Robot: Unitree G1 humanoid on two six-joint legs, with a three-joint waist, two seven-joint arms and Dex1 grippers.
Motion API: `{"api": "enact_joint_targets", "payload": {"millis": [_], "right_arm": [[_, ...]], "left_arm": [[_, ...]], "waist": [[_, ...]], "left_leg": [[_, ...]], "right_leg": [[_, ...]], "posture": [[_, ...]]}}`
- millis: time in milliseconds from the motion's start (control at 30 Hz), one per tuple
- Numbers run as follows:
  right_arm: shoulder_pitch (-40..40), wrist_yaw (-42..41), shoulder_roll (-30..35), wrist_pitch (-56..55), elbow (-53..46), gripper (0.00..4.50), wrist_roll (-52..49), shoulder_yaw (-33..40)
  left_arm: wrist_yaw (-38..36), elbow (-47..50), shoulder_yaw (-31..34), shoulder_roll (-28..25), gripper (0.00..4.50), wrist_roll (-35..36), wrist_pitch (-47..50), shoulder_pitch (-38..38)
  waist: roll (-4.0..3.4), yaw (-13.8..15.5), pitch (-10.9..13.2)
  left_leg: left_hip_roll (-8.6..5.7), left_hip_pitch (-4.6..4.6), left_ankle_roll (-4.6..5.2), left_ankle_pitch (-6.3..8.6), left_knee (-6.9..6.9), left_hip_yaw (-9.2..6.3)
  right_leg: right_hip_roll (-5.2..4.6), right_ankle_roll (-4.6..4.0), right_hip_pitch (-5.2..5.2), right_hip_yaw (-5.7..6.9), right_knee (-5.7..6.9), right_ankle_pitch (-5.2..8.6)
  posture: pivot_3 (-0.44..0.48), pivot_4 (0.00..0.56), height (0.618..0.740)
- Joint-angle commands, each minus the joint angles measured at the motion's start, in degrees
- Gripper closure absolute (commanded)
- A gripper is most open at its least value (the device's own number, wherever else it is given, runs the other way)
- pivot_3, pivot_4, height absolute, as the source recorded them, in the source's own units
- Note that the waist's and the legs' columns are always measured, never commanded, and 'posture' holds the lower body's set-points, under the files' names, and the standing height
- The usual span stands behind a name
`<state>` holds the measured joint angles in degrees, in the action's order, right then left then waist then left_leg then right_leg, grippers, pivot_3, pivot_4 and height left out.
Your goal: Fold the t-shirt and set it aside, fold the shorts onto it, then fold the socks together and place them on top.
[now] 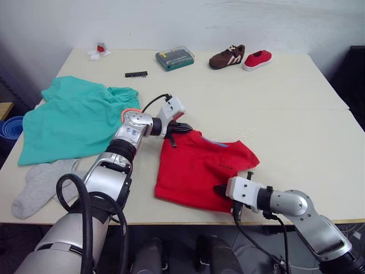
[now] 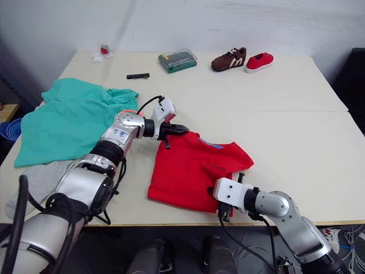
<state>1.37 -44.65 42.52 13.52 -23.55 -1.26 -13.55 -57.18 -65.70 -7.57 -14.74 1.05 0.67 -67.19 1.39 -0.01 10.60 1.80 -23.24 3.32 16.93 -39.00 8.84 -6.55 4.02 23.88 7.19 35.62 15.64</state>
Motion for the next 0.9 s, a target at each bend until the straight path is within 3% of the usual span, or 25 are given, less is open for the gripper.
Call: {"api": "enact_joint_targets", "payload": {"millis": [33, 133, 233, 300, 567, 900], "right_arm": [[-1.9, -1.0, 0.4, 5.2, -0.9, 4.50, -3.1, 2.8], [-0.6, -1.7, 0.0, 12.6, -5.8, 4.50, -11.2, 8.6], [4.4, -2.0, -0.3, 23.2, -9.7, 4.50, -22.5, 15.6], [8.8, -0.9, -0.9, 27.6, -8.2, 4.50, -25.5, 17.5], [17.0, 3.2, -3.2, 30.4, 2.7, 4.50, -20.9, 11.6], [22.9, 11.3, -2.8, 22.9, 23.6, 4.50, -4.9, 3.9]], "left_arm": [[-15.0, 12.2, 1.2, -2.2, 4.47, 5.9, 3.9, 3.4], [-25.4, 28.8, -1.4, -5.7, 4.47, 9.9, 12.2, 10.9], [-27.8, 45.0, -5.7, -9.4, 4.47, 10.0, 17.7, 19.2], [-26.7, 50.4, -9.2, -10.9, 4.47, 6.8, 14.8, 23.7], [-20.0, 48.7, -13.3, -9.0, 4.47, 1.7, 9.5, 26.0], [-21.1, 49.6, -14.2, -10.2, 4.47, 2.2, 8.9, 27.4]], "waist": [[0.00, 0.0, 0.0], [-0.09, -0.2, 0.0], [-0.30, -0.4, 0.2], [-0.40, -0.3, 0.2], [-0.42, 0.7, 0.2], [-0.45, -0.2, 0.2]], "left_leg": [[0.00, 0.00, -0.02, 0.00, 0.00, -0.01], [0.01, -0.01, -0.29, -0.07, 0.03, -0.04], [0.02, -0.05, -0.32, -0.07, 0.03, -0.07], [0.03, -0.03, -0.32, -0.07, 0.03, -0.08], [-0.02, -0.12, -0.11, 0.02, 0.05, -0.28], [-0.04, -0.17, -0.26, -0.11, 0.03, -0.22]], "right_leg": [[0.00, 0.00, 0.00, 0.02, -0.01, 0.00], [-0.01, -0.05, 0.01, -0.01, 0.00, 0.03], [-0.01, -0.11, 0.04, -0.04, 0.01, 0.06], [-0.01, -0.12, 0.04, -0.10, 0.01, 0.06], [-0.08, -0.18, 0.06, 0.02, -0.04, 0.10], [-0.07, -0.16, 0.09, 0.09, 0.01, 0.09]], "posture": [[0.000, 0.150, 0.740], [0.000, 0.150, 0.740], [0.000, 0.150, 0.740], [0.000, 0.150, 0.740], [0.000, 0.150, 0.740], [0.000, 0.150, 0.740]]}}
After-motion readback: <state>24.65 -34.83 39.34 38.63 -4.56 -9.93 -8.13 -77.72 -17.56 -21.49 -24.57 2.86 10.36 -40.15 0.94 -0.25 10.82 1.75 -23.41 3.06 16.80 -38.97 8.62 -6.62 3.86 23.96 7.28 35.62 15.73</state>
